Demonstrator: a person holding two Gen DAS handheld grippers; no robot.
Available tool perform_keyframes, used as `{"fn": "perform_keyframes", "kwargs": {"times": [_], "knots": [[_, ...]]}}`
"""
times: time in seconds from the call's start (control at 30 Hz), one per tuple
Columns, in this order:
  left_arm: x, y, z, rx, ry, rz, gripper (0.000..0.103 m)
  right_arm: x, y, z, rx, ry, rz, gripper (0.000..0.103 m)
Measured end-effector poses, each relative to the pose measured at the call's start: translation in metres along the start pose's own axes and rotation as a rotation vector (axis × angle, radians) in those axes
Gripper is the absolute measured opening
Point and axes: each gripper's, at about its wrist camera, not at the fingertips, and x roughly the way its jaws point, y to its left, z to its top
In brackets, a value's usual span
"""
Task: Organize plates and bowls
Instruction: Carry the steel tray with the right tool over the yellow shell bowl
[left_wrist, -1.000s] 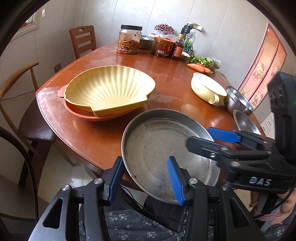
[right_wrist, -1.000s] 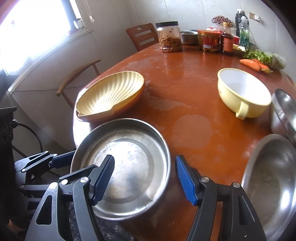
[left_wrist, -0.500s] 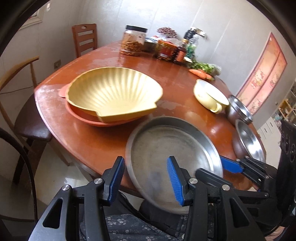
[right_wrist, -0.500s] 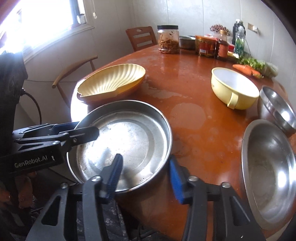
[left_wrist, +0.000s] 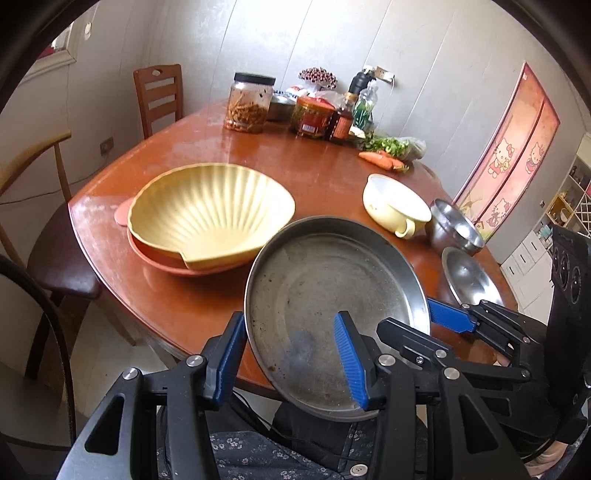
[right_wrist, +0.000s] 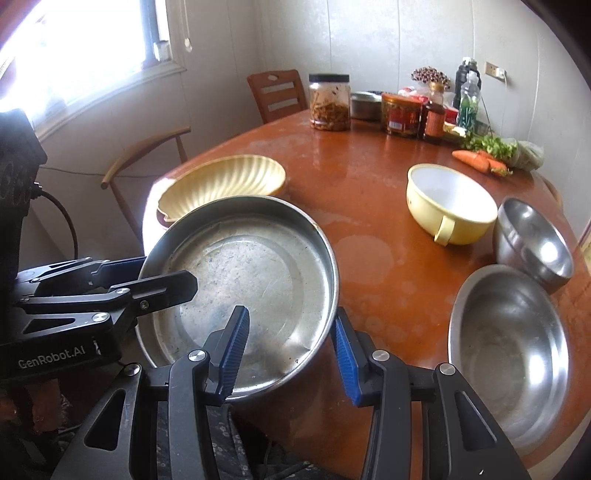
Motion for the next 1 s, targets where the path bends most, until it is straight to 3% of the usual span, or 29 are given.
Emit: {"fn": "perform_keyframes", "kwargs": {"times": [0.5, 1.0], "knots": [[-0.014, 0.021, 0.035, -0.028, -0.074, 0.041, 0.048, 0.000, 0.010, 0.053, -0.022, -0.085, 0.048, 0.047], [-0.009, 0.050, 0.087, -0.027, -0.125, 0.147, 0.048, 0.032, 0.025, 0.124, -0.086, -0.163, 0.085, 0.047]]}}
